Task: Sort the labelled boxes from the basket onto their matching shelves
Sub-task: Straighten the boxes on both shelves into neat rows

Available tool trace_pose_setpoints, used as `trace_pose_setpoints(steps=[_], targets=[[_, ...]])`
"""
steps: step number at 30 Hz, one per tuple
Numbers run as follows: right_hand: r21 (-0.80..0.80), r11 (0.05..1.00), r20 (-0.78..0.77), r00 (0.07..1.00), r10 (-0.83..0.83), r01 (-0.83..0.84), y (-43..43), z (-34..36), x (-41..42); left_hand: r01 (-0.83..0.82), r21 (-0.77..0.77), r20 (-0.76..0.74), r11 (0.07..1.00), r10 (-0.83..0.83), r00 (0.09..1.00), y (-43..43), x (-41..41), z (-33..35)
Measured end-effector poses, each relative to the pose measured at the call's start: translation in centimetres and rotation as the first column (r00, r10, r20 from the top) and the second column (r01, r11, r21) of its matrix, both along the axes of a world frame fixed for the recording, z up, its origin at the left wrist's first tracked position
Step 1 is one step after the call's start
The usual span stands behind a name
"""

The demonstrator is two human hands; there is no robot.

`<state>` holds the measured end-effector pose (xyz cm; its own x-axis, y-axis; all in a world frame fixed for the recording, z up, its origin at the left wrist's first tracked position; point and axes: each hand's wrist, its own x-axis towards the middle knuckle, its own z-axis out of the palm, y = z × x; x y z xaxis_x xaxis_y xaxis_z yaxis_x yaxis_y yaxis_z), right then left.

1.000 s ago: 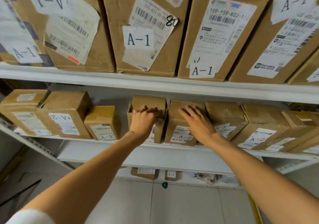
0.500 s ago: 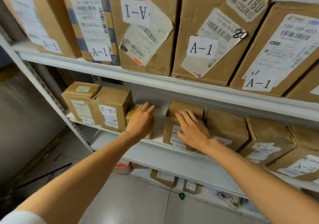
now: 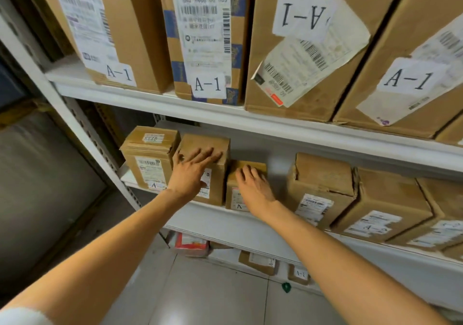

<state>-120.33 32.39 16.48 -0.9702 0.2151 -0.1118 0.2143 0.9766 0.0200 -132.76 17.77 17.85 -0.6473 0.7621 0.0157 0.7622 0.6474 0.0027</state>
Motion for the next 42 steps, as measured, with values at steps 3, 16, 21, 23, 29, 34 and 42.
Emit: trace_pose_setpoints(steps=[3,16,21,23,29,34,42], targets=[[0.029,0.999,-0.043,0.999,-0.02,0.021,0.0,-0.1,0.3,0.009,0.153,-0.043,0.988,-0.003,0.999,0.2,0.4,-1.3],[0.019,0.988,0.011,0.988,-0.152,0.152,2.1,0.6,3.9,0.078,0.232,0.071,0.97,-0.097,0.993,4.5,2.7,-1.1],[-0.125,0.974,-0.131,0.97,-0.202,0.186,0.9,2.0,2.8,0.082,0.408,0.133,0.909,-0.148,0.98,0.5,0.5,0.9],[-0.129,0.98,-0.162,0.972,-0.171,0.151,0.1,2.8,2.1,-0.07,0.437,0.088,0.897,0.035,0.996,-1.8,-1.6,1.8],[-0.162,0.986,-0.102,0.994,-0.05,0.033,-1.7,4.3,0.3,-0.488,0.028,0.155,0.873,0.478,0.864,-6.6,-7.4,2.9],[-0.151,0.988,-0.03,0.999,-0.032,0.027,-2.6,3.3,-1.0,-0.385,0.167,0.096,0.908,0.374,0.922,-7.6,-7.6,0.0],[-0.152,0.986,-0.079,0.993,-0.083,0.071,-3.3,2.5,-2.1,-0.371,0.344,0.071,0.863,0.37,0.926,-6.3,-7.1,-1.0]])
